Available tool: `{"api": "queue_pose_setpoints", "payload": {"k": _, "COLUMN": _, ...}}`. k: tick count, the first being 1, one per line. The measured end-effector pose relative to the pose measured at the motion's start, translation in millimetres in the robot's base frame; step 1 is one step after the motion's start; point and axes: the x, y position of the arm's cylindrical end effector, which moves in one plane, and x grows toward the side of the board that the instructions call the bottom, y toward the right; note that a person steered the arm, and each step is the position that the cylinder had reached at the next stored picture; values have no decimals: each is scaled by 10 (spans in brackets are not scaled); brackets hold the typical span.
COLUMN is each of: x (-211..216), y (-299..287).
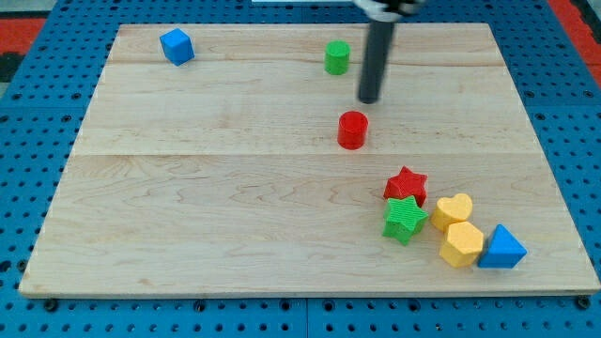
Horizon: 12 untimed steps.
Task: Push the green circle bottom left side of the green star
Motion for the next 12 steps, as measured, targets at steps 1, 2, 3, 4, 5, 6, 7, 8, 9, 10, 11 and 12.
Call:
{"api": "queue_pose_setpoints", "payload": {"k": 1, "x": 346, "y": 1}}
{"api": "queue_pose_setpoints", "payload": {"k": 2, "x": 863, "y": 343}}
{"api": "queue_pose_setpoints", "payload": {"k": 3, "x": 779, "y": 457}}
{"api": "queue_pose_setpoints", "payload": {"k": 4, "x": 375, "y": 721}}
{"api": "queue_pose_setpoints", "payload": {"k": 5, "x": -567, "y": 1164}}
{"api": "queue_pose_setpoints", "payload": {"k": 6, "x": -909, "y": 317}}
{"api": "queue_pose_setpoints", "payload": {"k": 7, "x": -635, "y": -495}}
{"api": "queue_pose_setpoints", "payload": {"k": 8, "x": -514, "y": -1067}}
{"api": "queue_pose_setpoints", "payload": {"k": 9, "x": -844, "y": -1091}}
{"api": "queue_pose_setpoints", "payload": {"k": 10, "x": -242, "y": -1490}}
{"api": "queue_pose_setpoints", "payload": {"k": 11, "x": 277, "y": -1409}}
{"api": "queue_pose_setpoints", "payload": {"k": 12, "x": -199, "y": -1654}}
